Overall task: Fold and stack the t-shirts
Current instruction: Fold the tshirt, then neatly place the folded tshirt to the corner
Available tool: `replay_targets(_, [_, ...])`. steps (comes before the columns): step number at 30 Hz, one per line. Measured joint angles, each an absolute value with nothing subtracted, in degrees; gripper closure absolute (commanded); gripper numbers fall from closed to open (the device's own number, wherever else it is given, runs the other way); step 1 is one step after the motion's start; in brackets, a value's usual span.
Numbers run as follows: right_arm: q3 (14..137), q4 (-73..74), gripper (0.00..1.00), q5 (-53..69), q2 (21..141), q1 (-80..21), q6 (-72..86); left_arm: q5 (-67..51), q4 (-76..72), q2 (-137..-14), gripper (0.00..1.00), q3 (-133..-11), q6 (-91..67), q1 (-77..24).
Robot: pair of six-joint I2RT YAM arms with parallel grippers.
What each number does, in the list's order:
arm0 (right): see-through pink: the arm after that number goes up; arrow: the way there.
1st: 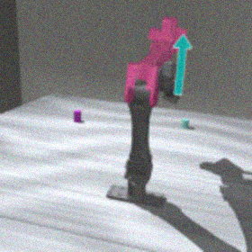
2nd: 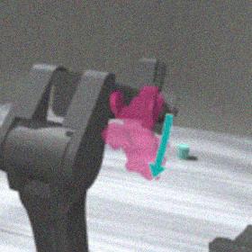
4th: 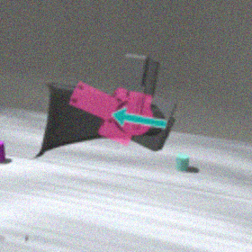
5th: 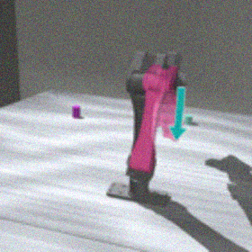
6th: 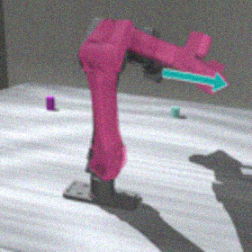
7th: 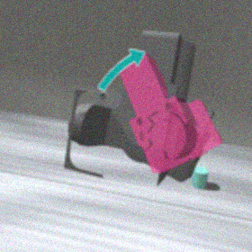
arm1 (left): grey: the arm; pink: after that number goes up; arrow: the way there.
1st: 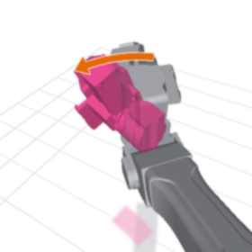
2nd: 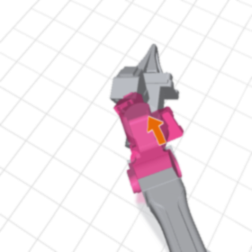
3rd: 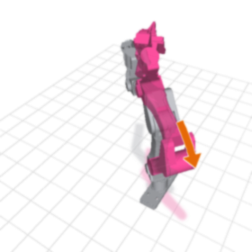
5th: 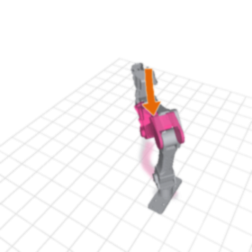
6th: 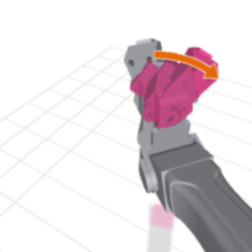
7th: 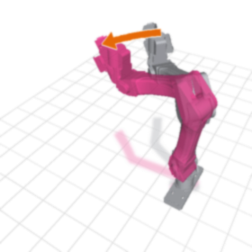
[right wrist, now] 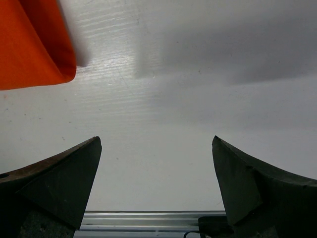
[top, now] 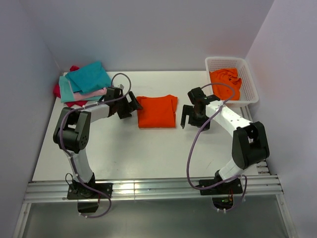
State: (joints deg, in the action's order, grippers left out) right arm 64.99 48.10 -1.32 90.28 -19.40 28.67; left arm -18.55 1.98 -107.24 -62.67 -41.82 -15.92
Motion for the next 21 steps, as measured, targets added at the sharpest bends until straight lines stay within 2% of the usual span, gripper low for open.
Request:
replay_targets(3, [65.0, 48.3, 0.0, -1.7, 89.8, -19.4, 28.7, -19.2, -1.1, -110.2, 0.01, -65.2, -42.6, -16.6])
replay_targets(5, [65.0, 48.5, 0.0, -2.1, 89.5, -19.4, 28.7, -19.7, -2.8, -111.8, 0.04, -66.5, -42.9, -17.0])
replay_targets(7, [65.0, 48.8, 0.0, -2.3, 89.2, -19.4, 28.7, -19.8, -3.8, -113.1, 0.21, -67.5, -43.1, -17.3])
replay_targets(9, [65.0, 48.9, 0.0, -2.5, 88.9, -19.4, 28.7, -20.2, -4.6, -114.7, 0.44, -68.5, -43.5, -17.5])
replay_targets(10, [65.0, 48.9, 0.0, -2.6, 88.7, -19.3, 28.7, -20.1, -4.6, -115.5, 0.68, -68.9, -43.2, -17.6])
replay_targets(12, [65.0, 49.1, 0.0, -2.6, 88.4, -19.3, 28.7, -20.0, -4.6, -117.4, 0.99, -69.7, -43.4, -17.7])
replay_targets(21, [65.0, 49.8, 0.0, -3.5, 88.2, -18.6, 28.8, -20.1, 4.3, -120.3, 1.0, -77.5, -42.2, -17.8])
